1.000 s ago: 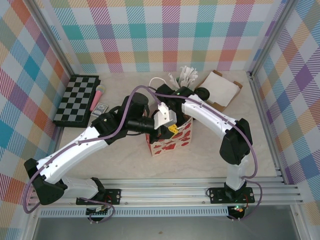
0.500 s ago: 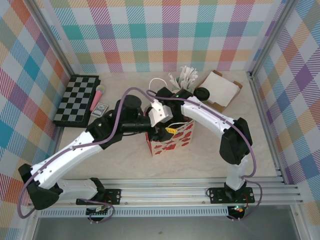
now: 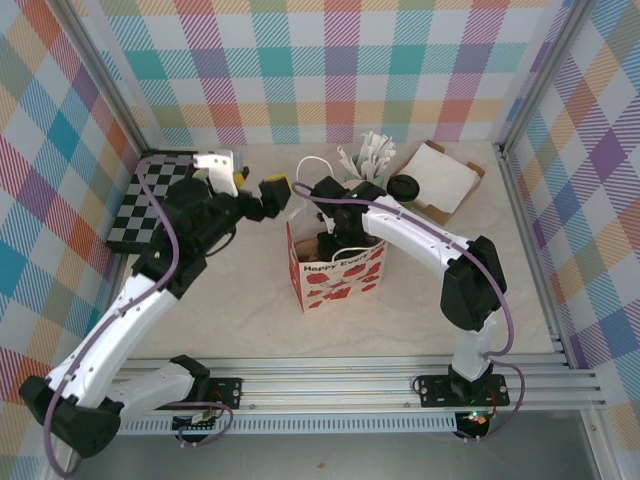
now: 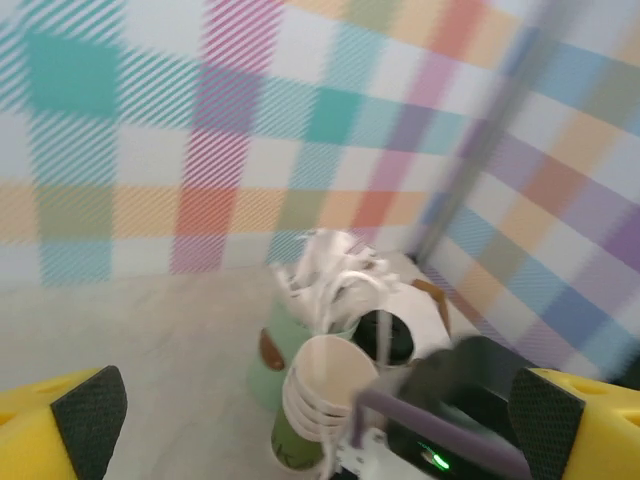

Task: Pack the takeout coffee

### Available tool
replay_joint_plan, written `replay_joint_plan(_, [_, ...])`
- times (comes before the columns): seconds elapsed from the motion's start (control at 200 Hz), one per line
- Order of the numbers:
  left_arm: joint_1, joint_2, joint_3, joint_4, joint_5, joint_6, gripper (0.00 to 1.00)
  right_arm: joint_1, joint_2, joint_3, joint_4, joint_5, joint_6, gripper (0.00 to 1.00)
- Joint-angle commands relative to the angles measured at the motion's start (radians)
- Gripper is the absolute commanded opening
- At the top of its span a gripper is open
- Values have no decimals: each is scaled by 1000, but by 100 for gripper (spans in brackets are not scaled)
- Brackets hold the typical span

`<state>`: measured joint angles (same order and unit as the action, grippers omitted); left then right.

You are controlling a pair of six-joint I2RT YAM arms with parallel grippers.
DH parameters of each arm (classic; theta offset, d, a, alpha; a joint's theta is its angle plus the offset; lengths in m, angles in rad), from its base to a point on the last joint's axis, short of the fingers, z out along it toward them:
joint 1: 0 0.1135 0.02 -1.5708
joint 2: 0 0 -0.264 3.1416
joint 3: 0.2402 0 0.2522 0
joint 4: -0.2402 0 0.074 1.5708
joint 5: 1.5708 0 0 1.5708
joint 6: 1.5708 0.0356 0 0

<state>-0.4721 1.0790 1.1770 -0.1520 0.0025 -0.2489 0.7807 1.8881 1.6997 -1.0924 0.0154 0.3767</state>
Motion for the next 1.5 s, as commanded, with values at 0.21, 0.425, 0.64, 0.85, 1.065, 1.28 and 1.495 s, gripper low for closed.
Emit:
replay_joint_plan(0.21, [101,286,320,-268,213,-116,93,9,-44,-21,27,3,3,32])
replay_joint_plan(0.425, [99,464,562,-480,410,44,86,9,-46,-12,20,18,-6,34])
replay_joint_plan(0.64, [91,524,635,-543,496,172,82,13,-45,-8,11,27,-6,36])
replay_joint_plan(0.85, [79,608,703,-578,522,194,65,20,-51,-9,16,27,-17,36])
replay_joint_plan(1.065, [76,632,722,-535,578,182,32,26,-55,-14,2,46,-36,37])
replay_joint_plan(1.28, [72,619,700,-518,562,151,0,26,-27,-31,-6,18,-36,37])
replay_joint_plan(1.495, [72,616,684,-496,539,115,2,27,1,-42,-28,28,-65,37])
